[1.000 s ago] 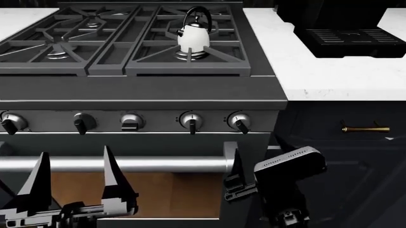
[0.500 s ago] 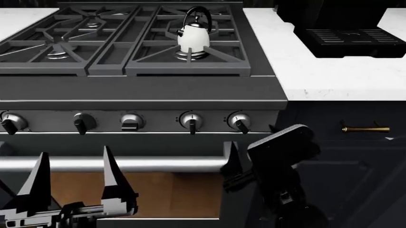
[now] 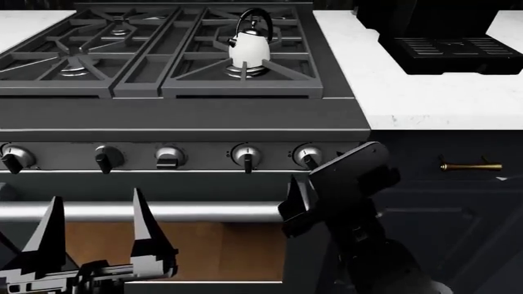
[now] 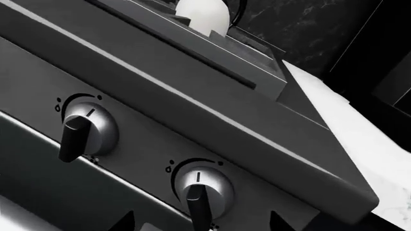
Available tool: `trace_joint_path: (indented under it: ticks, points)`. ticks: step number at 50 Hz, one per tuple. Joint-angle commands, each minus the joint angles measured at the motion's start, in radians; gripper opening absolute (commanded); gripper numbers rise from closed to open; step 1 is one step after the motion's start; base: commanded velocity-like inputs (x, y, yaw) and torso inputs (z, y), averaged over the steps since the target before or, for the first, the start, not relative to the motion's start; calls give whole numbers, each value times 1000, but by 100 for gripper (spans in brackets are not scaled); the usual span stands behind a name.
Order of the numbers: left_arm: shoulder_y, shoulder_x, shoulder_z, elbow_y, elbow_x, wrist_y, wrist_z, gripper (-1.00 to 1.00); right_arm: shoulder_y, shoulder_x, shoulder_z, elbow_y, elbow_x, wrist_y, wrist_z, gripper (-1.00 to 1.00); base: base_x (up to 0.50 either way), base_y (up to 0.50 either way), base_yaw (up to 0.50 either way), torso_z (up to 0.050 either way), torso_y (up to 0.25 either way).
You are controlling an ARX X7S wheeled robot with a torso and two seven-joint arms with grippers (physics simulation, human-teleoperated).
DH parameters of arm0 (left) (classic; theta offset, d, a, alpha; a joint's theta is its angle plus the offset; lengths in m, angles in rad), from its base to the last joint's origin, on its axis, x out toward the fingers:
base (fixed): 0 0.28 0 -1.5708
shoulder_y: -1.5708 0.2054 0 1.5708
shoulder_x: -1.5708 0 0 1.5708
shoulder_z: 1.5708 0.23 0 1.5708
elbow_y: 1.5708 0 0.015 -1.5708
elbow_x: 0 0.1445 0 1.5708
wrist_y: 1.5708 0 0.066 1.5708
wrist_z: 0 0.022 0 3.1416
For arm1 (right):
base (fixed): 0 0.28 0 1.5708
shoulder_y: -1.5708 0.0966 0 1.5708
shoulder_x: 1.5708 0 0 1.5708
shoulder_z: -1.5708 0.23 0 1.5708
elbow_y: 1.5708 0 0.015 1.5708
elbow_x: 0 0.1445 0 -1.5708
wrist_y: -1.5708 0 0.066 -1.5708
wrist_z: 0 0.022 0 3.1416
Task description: Turn off the front right burner of the stove.
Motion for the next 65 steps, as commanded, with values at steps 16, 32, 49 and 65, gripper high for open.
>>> trace_joint_path:
  ticks: [16,32,49,65]
  points:
    - [1,-11,8,-6,2,11,-4,100,-14,-68,28,41,-5,66,59,100,0,0,0,0,0]
    - [0,-15,2,-1,-2,12,-17,100,77,-62,-20,82,-8,108,52,100,0,0,0,0,0]
    - [-2,-21,3,4,-7,15,-23,100,106,-71,-32,109,4,116,48,100,0,0,0,0,0]
    - [0,-28,0,16,-14,15,-31,100,124,-87,-32,169,17,80,51,100,0,0,0,0,0]
